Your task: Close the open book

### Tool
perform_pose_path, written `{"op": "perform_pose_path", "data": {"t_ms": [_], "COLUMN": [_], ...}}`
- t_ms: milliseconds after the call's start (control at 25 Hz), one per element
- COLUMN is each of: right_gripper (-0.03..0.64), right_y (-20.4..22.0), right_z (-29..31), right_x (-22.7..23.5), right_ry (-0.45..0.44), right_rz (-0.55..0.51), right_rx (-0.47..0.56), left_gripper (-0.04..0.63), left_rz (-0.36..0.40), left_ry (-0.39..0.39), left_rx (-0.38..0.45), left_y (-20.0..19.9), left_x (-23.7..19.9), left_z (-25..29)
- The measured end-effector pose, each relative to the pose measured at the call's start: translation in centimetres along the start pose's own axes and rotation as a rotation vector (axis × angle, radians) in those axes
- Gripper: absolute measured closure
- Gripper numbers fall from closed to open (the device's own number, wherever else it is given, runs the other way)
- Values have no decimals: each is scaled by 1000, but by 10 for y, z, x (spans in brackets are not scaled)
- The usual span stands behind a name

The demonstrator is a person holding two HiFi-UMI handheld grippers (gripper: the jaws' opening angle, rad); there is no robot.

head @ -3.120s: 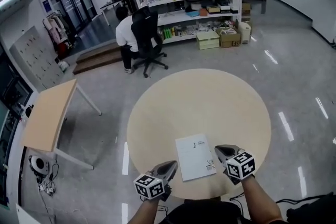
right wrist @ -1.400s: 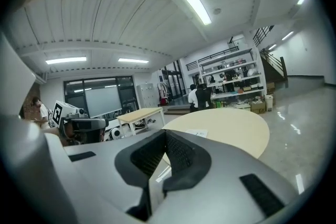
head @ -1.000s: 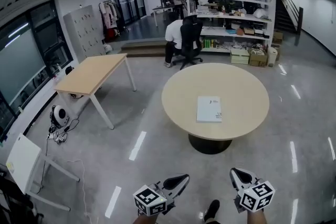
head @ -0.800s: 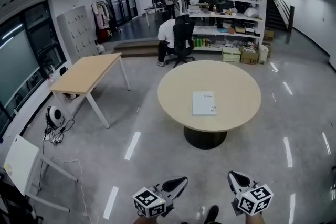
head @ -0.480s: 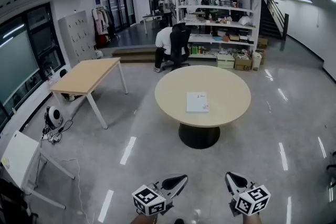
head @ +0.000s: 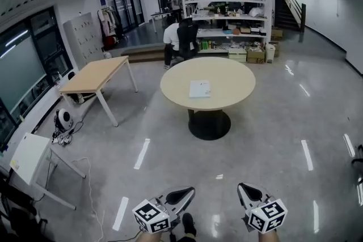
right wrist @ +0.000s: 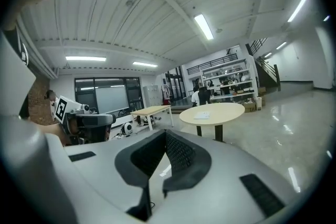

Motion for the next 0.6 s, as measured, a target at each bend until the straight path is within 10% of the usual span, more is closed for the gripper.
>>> {"op": "perform_pose_path", "data": {"t_ms": [600], "right_gripper": [618], "right_y": [-8], "right_z": [-83], "right_x": [-87], "right_ry": [7], "right_rz": [20], "right_rx": [125], "left_gripper": [603], "left_rz": [19], "left_ry": [-29], "left_rx": [-23], "left_y": [1], "left_x": [76], "left_z": [-97]}}
Point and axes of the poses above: the fingertips, and each gripper's own axes: z forward along the fingers, x to its right, y out of its underside, the point moved 5 cm from there along -z, backward along the fingers, and after that the axes turned 13 degrees about -y, right-handed, at the moved point
